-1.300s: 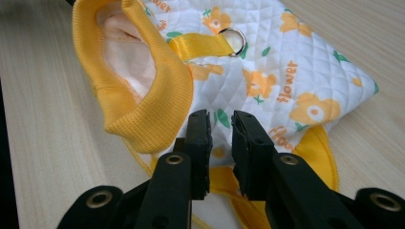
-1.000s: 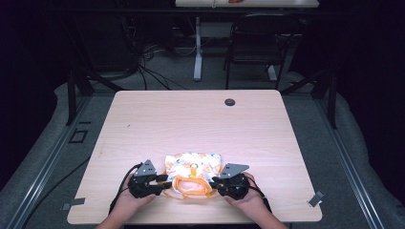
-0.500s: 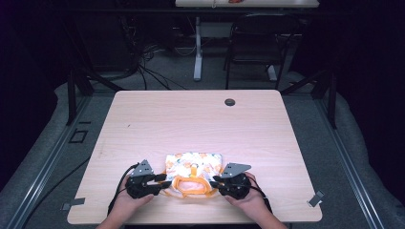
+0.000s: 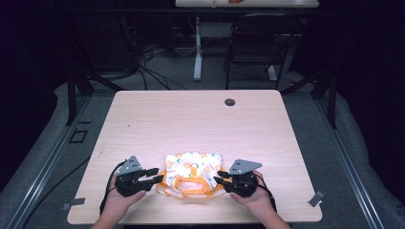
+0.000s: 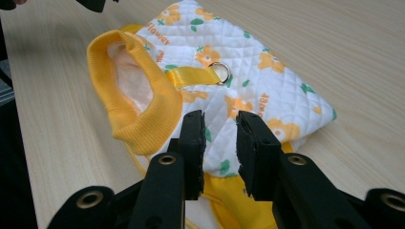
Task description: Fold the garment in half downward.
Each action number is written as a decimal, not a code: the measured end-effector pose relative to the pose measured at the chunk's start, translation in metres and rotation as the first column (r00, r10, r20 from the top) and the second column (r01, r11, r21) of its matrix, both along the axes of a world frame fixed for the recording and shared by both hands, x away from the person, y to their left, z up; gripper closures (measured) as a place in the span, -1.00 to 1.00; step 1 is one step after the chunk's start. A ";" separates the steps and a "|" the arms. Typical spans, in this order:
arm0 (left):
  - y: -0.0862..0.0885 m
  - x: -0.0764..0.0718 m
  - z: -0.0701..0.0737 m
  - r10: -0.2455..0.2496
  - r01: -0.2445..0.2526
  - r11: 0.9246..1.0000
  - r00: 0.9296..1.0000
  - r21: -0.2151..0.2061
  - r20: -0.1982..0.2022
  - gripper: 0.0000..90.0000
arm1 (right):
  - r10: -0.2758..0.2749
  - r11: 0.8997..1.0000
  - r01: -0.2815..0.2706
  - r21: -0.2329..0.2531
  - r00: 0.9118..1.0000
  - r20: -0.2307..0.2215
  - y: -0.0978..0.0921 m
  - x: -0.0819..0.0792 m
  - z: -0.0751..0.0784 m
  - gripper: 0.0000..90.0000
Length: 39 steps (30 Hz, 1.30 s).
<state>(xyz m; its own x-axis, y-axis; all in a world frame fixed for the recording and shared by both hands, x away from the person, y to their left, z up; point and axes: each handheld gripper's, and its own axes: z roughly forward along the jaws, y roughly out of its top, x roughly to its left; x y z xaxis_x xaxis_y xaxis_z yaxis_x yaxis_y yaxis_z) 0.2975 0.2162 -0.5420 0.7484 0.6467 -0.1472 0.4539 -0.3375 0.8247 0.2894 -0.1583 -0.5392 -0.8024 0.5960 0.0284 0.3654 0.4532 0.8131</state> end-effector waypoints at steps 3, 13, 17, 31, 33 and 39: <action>0.008 0.000 0.004 0.028 -0.028 1.000 1.000 0.001 0.003 0.36 | -0.019 1.000 0.019 0.004 1.000 0.001 -0.004 0.000 0.003 0.58; 0.030 -0.005 0.005 0.091 -0.091 0.996 0.996 0.013 -0.007 0.35 | -0.103 0.995 0.103 -0.007 0.995 -0.020 -0.029 -0.002 0.008 0.53; 0.036 -0.008 0.003 0.106 -0.106 0.994 0.994 0.014 -0.017 0.33 | -0.130 0.991 0.129 -0.023 0.991 -0.024 -0.040 -0.006 0.007 0.51; 0.042 -0.005 -0.023 0.167 -0.165 0.984 0.986 0.063 -0.021 0.28 | -0.227 0.974 0.226 -0.028 0.973 -0.029 -0.064 -0.003 -0.011 0.48; 0.043 -0.004 -0.026 0.173 -0.171 0.983 0.984 0.065 -0.030 0.28 | -0.239 0.971 0.238 -0.029 0.970 -0.037 -0.066 -0.002 -0.015 0.47; 0.043 -0.005 -0.026 0.183 -0.181 0.981 0.983 0.065 -0.022 0.27 | -0.255 0.967 0.255 -0.008 0.965 -0.061 -0.067 0.000 -0.022 0.45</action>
<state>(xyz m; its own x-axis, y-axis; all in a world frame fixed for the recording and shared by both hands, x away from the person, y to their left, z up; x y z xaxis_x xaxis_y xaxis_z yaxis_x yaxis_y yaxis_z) 0.2923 0.2596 -0.5680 0.6136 0.7802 -0.1213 0.5345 -0.2974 0.7911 0.2899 -0.2249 -0.5607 -0.6204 0.7810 0.0721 0.5179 0.3388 0.7855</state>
